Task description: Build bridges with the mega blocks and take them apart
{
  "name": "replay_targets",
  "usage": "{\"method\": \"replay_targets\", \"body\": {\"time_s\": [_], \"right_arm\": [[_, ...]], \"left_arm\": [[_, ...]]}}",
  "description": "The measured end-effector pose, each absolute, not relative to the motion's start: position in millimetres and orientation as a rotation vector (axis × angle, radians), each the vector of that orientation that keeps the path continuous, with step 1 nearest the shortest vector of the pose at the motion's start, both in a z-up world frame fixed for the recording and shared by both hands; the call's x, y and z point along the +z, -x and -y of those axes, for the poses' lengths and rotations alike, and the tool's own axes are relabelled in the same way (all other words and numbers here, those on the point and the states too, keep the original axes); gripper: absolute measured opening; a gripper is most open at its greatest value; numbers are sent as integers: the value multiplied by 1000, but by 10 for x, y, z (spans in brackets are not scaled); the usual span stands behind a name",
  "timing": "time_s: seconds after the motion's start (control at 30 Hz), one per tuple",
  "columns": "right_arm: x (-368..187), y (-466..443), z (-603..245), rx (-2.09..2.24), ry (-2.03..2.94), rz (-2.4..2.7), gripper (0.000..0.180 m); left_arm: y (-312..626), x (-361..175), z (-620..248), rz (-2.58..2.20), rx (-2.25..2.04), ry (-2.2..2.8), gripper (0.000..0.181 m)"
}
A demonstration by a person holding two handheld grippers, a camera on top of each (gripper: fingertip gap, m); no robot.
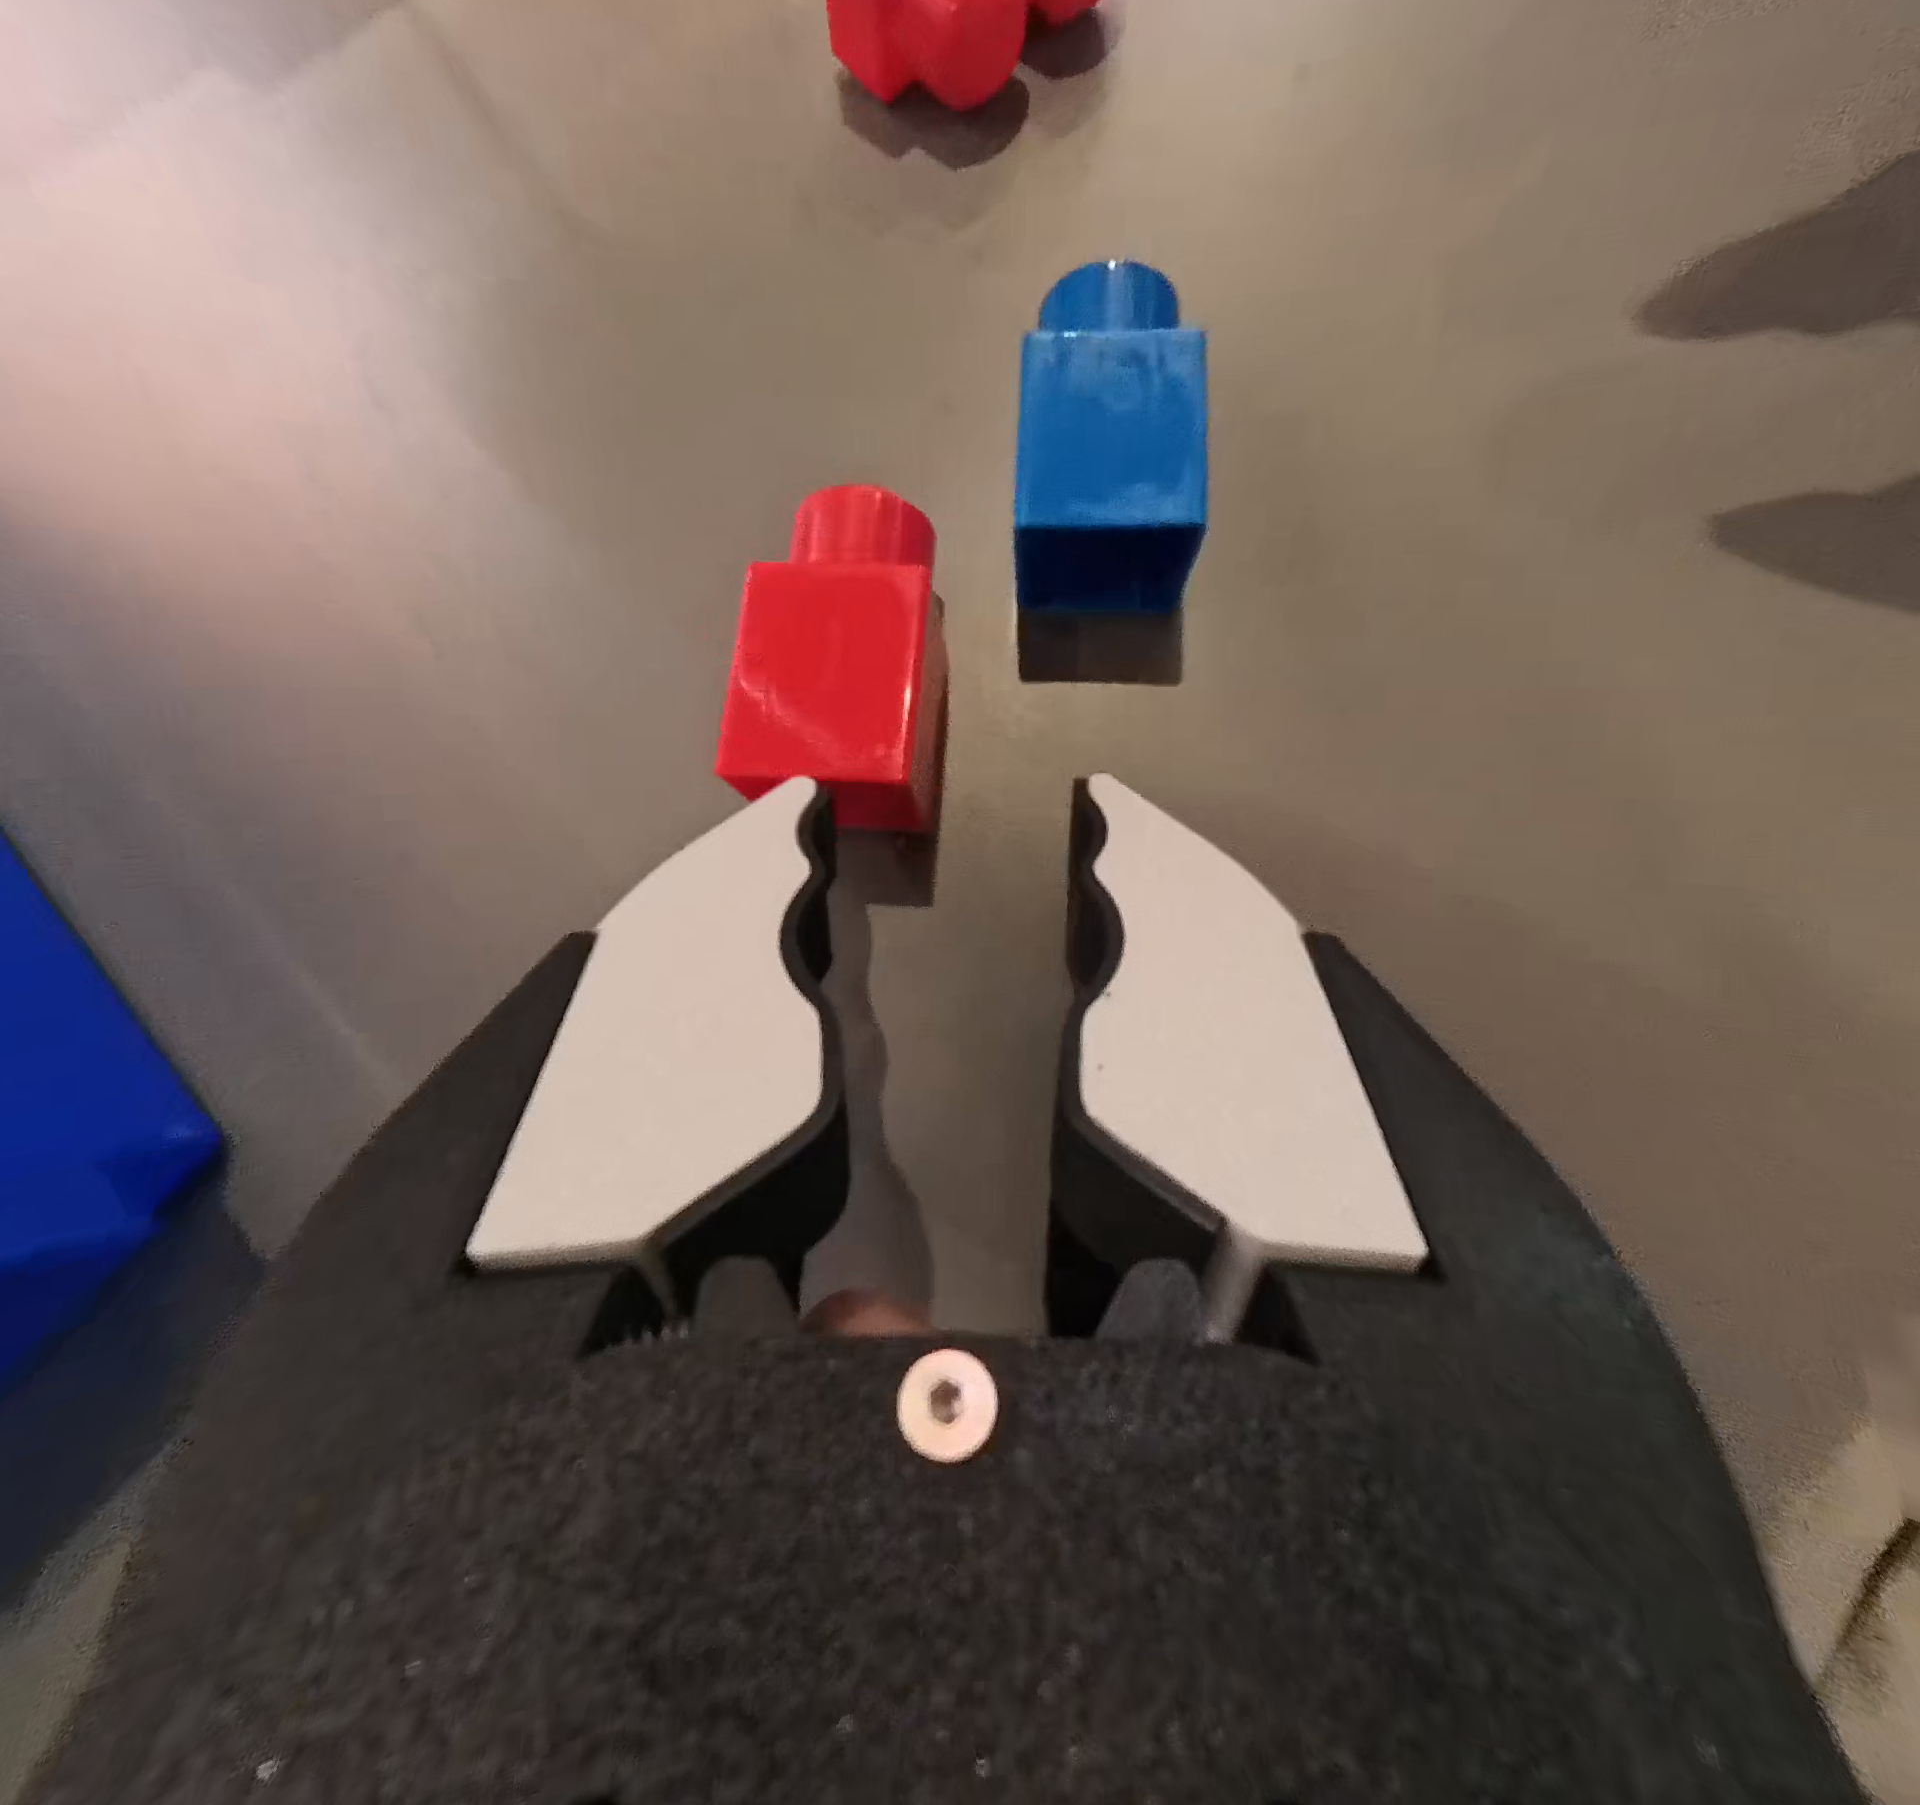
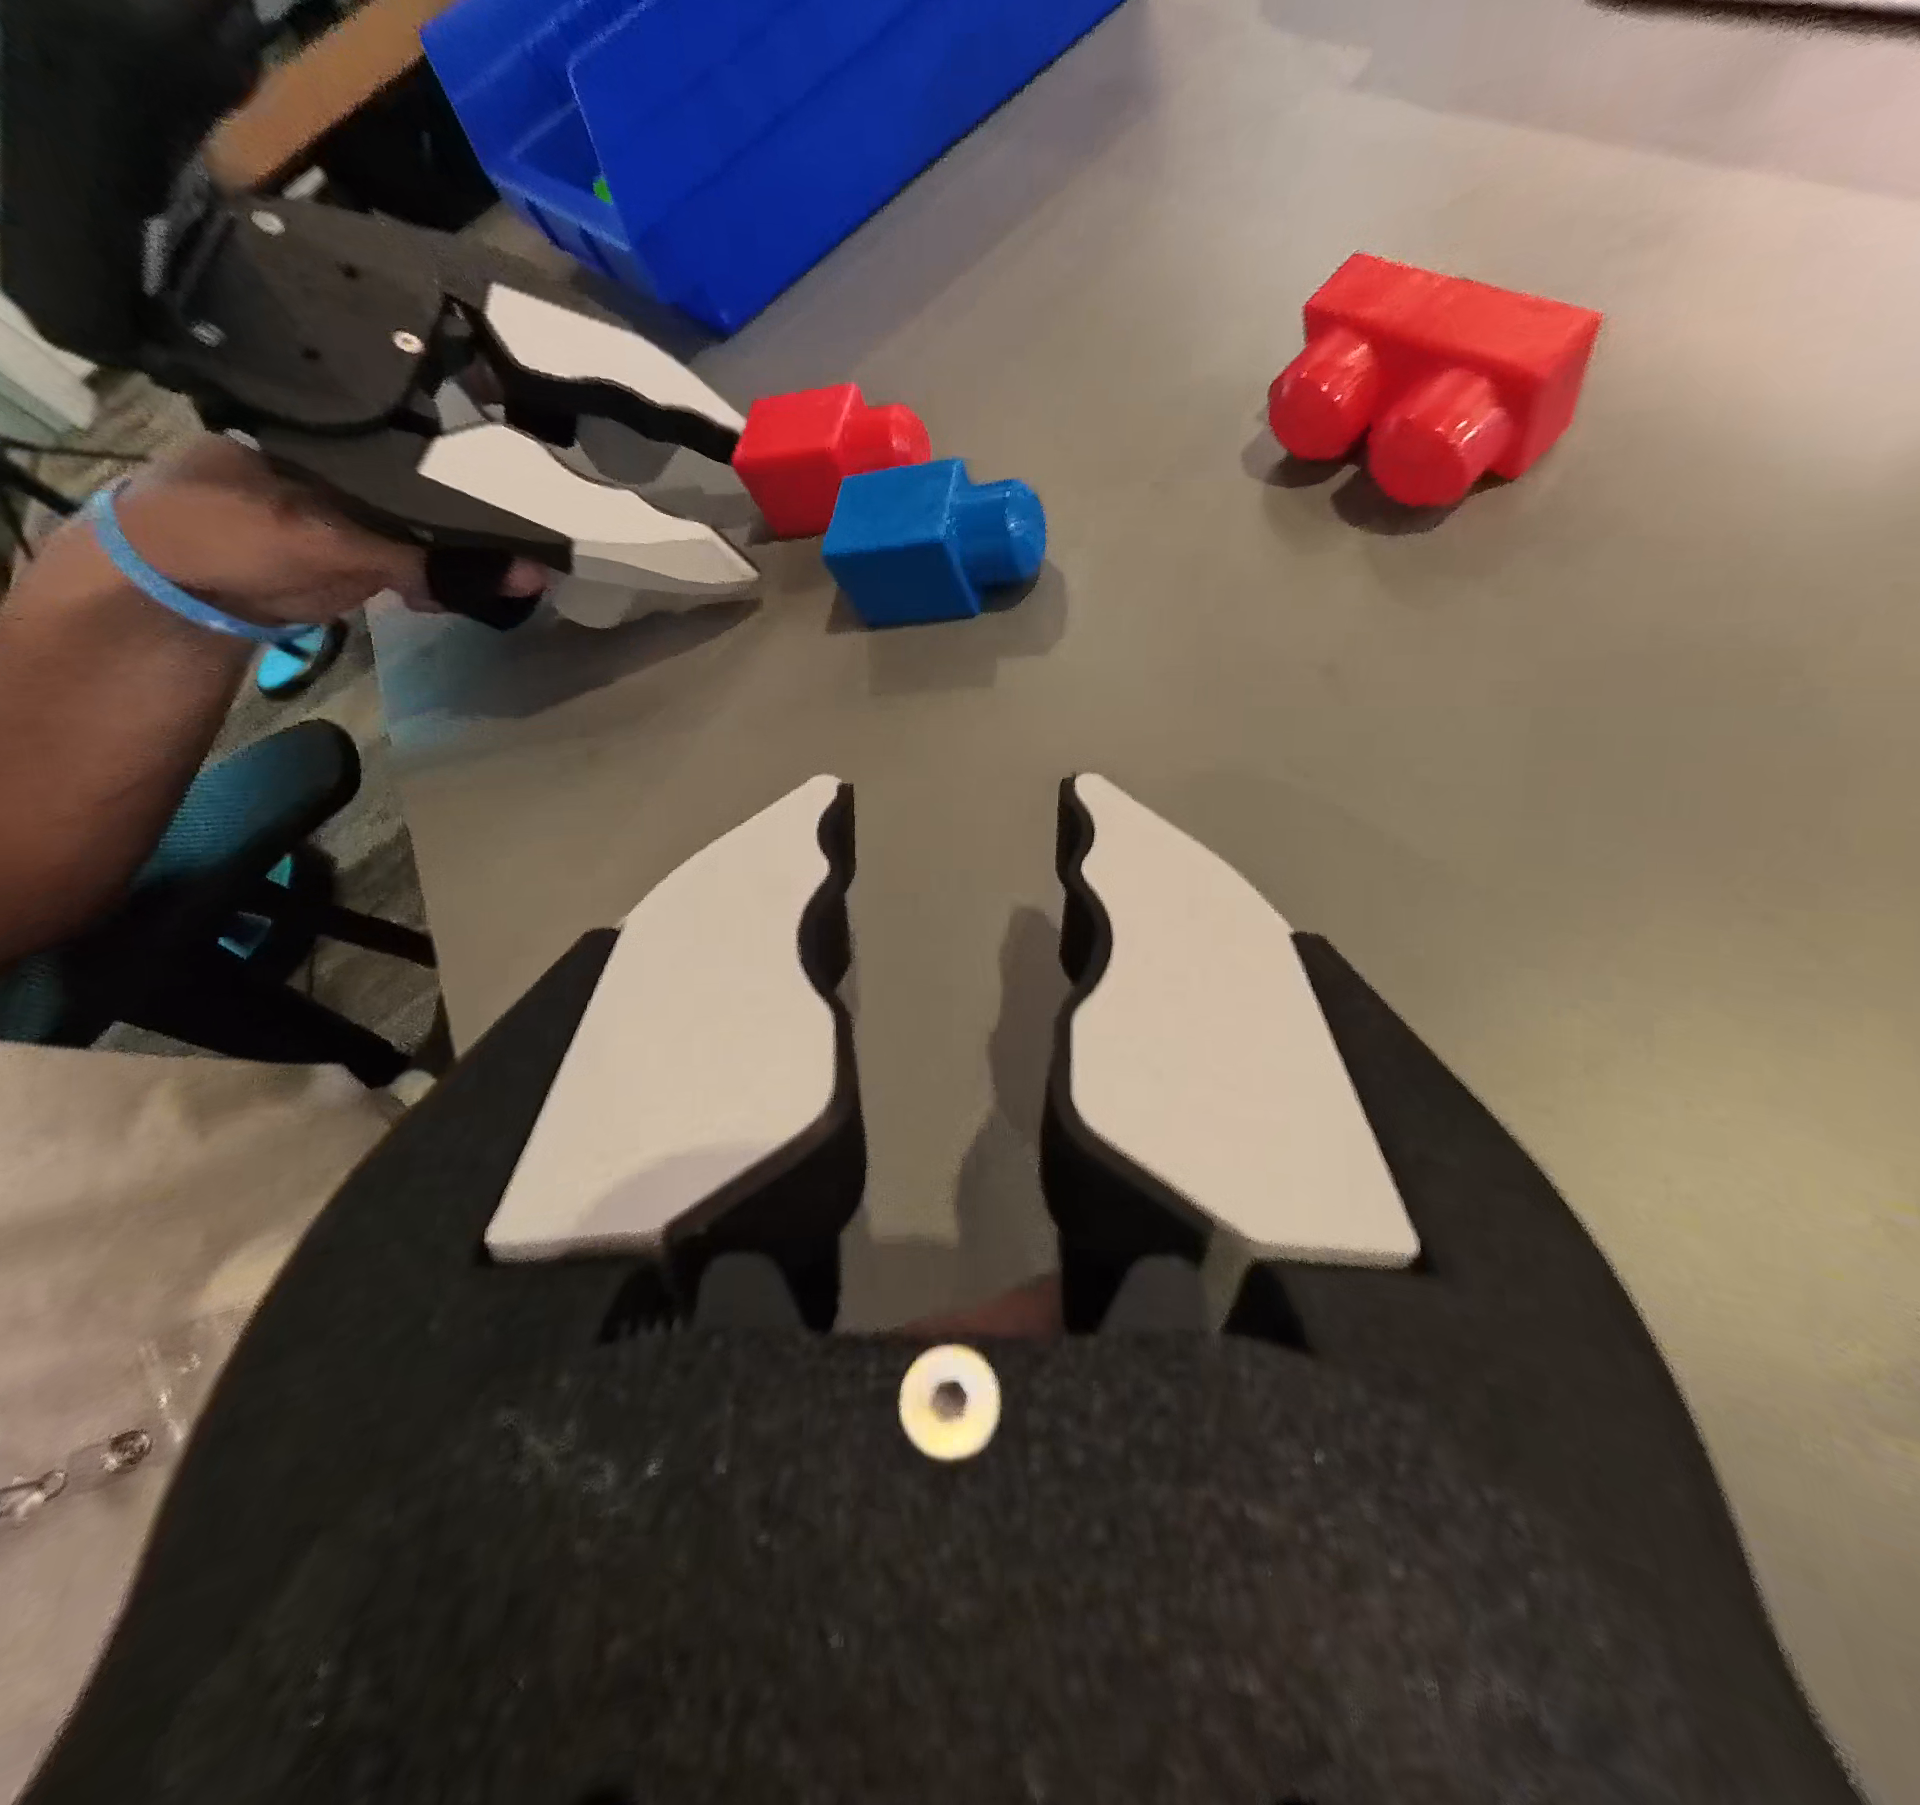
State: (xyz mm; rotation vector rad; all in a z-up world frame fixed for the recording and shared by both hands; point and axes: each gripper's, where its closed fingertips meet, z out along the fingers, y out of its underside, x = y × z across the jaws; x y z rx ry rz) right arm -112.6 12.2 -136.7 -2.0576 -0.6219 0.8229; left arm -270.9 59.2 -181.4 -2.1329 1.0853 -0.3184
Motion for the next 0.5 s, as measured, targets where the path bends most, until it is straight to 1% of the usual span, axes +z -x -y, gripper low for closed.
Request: {"method": "replay_targets", "body": {"time_s": [0.13,0.5], "right_arm": [[-1290,1049,-84,843,2040,609,37],[-1266,1020,-53,884,2036,606,36]], "left_arm": [[2718,-1871,-738,-1100,-279,2130,43],[2421,-1883,-694,-1191,-433,2104,44]]}}
